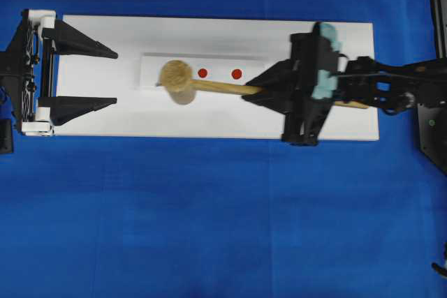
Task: Hit the mark with a hammer.
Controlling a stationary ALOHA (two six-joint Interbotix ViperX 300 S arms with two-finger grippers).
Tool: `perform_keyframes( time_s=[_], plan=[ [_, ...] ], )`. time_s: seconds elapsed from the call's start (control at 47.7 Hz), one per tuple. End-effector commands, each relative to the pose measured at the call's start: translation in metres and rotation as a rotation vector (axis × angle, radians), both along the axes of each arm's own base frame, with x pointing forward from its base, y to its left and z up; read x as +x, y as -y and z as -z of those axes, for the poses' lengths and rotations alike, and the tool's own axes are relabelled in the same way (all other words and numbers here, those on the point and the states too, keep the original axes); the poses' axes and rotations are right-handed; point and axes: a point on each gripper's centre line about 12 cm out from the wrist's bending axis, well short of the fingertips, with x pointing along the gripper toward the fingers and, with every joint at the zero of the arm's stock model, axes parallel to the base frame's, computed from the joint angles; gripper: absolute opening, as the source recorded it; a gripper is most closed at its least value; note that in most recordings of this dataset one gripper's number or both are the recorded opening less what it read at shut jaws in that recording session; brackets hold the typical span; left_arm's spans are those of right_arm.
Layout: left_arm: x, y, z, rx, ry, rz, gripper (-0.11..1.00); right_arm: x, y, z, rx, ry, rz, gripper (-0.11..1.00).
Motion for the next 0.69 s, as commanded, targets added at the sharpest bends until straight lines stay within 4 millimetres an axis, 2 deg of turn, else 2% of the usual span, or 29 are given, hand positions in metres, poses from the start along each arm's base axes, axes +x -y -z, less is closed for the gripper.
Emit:
perform_keyframes(
  time_s=[0.0, 0.356, 0.671],
  plan=[
    [0.002, -0.001, -0.006, -0.003, 0.019, -0.005, 0.81, 0.014, 0.001, -0.018, -0.009, 0.055, 0.005, 0.03],
    [0.002, -0.001, -0.005, -0.002, 0.015, -0.004, 0.81, 0.036, 0.002, -0.021, -0.024, 0.072, 0.002, 0.03],
    [0.003, -0.001, -0.005, -0.003, 0.009, -0.004, 0.81, 0.036, 0.001, -0.021, -0.025, 0.072, 0.0, 0.03]
  ],
)
